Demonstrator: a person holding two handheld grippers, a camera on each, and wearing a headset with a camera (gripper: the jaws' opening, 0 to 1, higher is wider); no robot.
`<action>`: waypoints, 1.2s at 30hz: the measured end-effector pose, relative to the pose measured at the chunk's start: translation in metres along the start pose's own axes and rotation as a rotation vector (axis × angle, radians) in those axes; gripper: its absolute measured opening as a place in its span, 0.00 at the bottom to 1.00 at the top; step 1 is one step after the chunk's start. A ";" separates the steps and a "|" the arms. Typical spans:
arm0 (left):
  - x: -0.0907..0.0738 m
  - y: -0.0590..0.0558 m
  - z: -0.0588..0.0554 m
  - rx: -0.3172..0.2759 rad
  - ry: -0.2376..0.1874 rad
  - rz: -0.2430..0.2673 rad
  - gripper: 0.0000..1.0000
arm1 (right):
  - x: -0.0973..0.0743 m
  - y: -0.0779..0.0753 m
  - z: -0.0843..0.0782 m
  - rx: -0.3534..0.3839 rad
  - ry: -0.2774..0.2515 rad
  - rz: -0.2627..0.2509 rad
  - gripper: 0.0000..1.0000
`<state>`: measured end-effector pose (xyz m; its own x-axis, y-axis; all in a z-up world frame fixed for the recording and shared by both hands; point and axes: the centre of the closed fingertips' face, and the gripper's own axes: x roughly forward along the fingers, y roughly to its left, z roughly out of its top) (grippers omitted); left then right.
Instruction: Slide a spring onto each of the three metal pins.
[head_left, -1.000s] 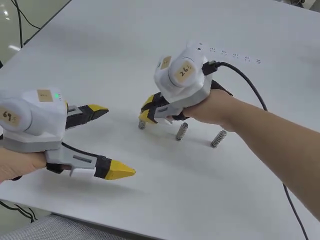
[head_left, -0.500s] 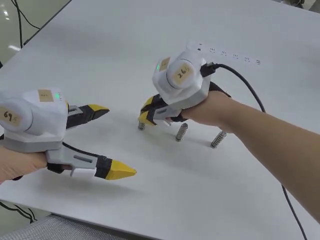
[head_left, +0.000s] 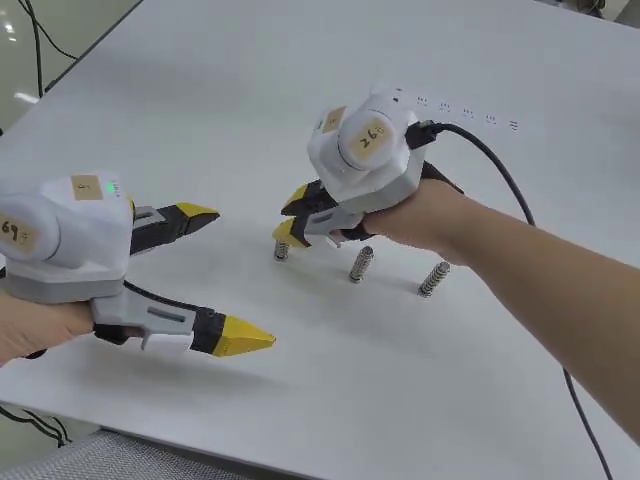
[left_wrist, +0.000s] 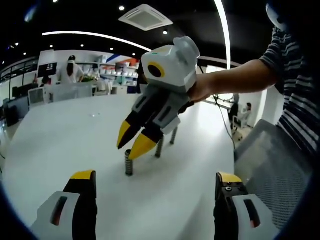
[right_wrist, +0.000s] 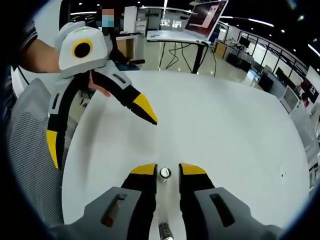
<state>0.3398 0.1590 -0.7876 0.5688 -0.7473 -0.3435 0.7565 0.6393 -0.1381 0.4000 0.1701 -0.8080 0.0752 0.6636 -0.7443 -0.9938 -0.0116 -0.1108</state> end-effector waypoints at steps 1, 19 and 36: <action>0.000 0.000 0.000 0.001 0.000 0.000 0.96 | -0.001 0.000 0.001 0.003 -0.006 0.002 0.15; 0.003 -0.003 0.016 0.012 -0.029 -0.014 0.96 | -0.047 0.001 0.008 0.109 -0.147 -0.038 0.20; 0.006 -0.005 0.024 0.022 -0.038 -0.024 0.97 | -0.087 0.006 0.000 0.161 -0.244 -0.082 0.25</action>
<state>0.3476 0.1469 -0.7666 0.5620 -0.7691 -0.3043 0.7769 0.6171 -0.1250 0.3870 0.1123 -0.7442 0.1529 0.8181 -0.5544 -0.9869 0.1553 -0.0430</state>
